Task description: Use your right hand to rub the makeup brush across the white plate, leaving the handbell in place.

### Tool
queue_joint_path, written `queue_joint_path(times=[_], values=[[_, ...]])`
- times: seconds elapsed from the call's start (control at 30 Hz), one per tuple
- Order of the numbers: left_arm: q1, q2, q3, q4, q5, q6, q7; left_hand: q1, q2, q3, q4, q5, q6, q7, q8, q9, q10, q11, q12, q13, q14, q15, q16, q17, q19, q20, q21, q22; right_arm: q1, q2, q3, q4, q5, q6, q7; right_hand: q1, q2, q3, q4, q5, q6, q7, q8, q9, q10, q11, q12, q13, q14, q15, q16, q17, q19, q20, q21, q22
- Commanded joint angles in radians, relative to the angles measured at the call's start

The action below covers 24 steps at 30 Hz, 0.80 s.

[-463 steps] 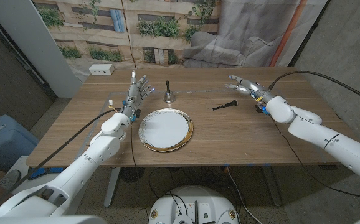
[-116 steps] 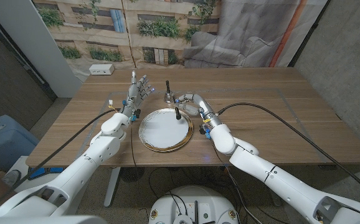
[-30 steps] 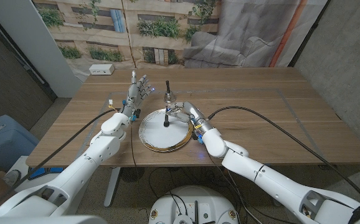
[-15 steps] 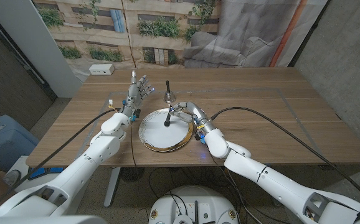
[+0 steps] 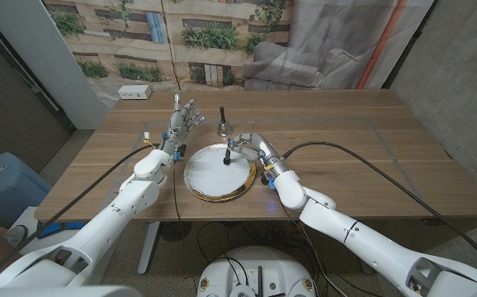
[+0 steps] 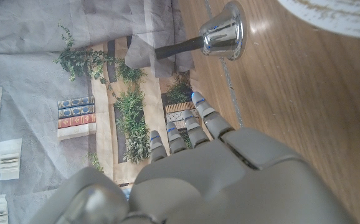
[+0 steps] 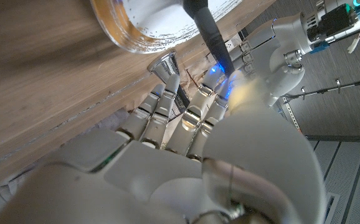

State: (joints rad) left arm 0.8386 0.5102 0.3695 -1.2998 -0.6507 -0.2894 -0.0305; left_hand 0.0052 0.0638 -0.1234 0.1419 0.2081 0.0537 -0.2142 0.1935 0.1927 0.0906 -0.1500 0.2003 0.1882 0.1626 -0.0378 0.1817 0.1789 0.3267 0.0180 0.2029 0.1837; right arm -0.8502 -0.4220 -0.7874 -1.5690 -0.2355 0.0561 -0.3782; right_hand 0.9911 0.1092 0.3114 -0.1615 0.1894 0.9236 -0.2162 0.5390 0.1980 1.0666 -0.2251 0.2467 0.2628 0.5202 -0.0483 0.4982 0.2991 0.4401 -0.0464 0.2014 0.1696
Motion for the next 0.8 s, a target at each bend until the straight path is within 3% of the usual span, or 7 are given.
queue_joint_path(times=[0.03, 0.8], values=[[0.000, 0.000, 0.000, 0.000, 0.000, 0.000, 0.000, 0.000, 0.015, -0.002, 0.007, 0.008, 0.002, -0.007, 0.003, 0.002, 0.002, -0.004, 0.007, 0.003, 0.010, -0.012, 0.003, 0.002, 0.006, 0.001, 0.007, 0.005, -0.011, -0.016, 0.013, -0.029, 0.001, -0.011, -0.002, 0.007, 0.005, -0.006, 0.000, 0.004, 0.008, -0.002, 0.007, 0.004, 0.002, 0.005, -0.006, 0.001, 0.011, -0.157, -0.004, 0.005, 0.002, -0.008, 0.000, 0.005], [0.001, 0.000, 0.000, -0.001, 0.000, 0.000, 0.000, 0.000, 0.016, -0.002, 0.007, 0.008, 0.002, -0.007, 0.004, 0.002, 0.002, -0.006, 0.007, 0.003, 0.010, -0.013, 0.003, 0.002, 0.006, 0.001, 0.007, 0.005, -0.012, -0.045, 0.023, -0.054, -0.005, -0.032, 0.023, 0.006, 0.007, -0.007, 0.001, 0.005, 0.008, -0.002, 0.004, 0.004, 0.002, 0.005, -0.007, 0.003, 0.012, -0.157, -0.006, 0.005, 0.003, -0.008, 0.000, 0.005]])
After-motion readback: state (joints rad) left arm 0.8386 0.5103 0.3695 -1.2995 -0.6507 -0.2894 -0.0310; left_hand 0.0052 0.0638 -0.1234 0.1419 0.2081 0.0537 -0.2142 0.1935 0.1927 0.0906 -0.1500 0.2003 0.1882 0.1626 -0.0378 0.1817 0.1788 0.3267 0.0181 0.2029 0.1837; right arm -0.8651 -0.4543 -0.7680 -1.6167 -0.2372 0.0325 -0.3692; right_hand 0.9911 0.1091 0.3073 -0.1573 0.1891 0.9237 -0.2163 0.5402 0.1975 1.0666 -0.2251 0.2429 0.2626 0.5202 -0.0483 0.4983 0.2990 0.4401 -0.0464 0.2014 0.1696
